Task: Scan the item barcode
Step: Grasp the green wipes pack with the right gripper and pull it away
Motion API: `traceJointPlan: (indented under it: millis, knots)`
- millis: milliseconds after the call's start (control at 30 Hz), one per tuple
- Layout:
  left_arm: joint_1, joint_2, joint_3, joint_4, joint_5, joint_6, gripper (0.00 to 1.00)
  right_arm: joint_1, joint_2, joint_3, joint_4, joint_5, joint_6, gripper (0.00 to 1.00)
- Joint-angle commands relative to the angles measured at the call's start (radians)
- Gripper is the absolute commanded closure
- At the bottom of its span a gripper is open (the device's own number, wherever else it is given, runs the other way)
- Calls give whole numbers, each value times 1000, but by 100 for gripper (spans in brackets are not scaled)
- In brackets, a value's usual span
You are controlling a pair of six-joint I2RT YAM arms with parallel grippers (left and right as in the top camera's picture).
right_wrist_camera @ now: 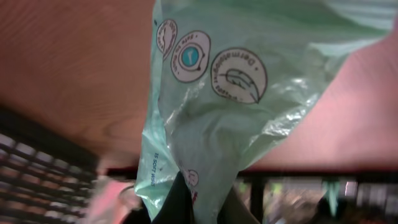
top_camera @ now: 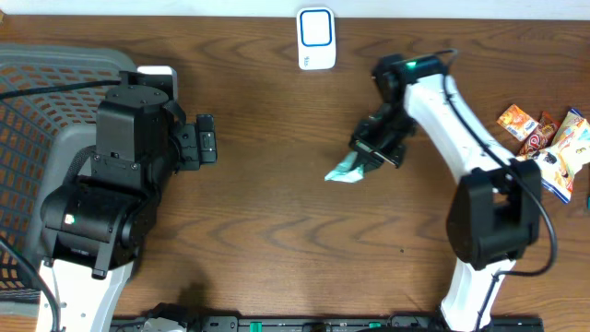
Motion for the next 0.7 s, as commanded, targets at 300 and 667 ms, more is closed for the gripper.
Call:
traceJointPlan:
  millis: [300,667]
  knots:
    - [5,0,0,0,-9,2,2,-58,-14,-4,-181,-15,356,99]
    - [5,0,0,0,-9,2,2,-41,-15,-6,-233,-167,11,99]
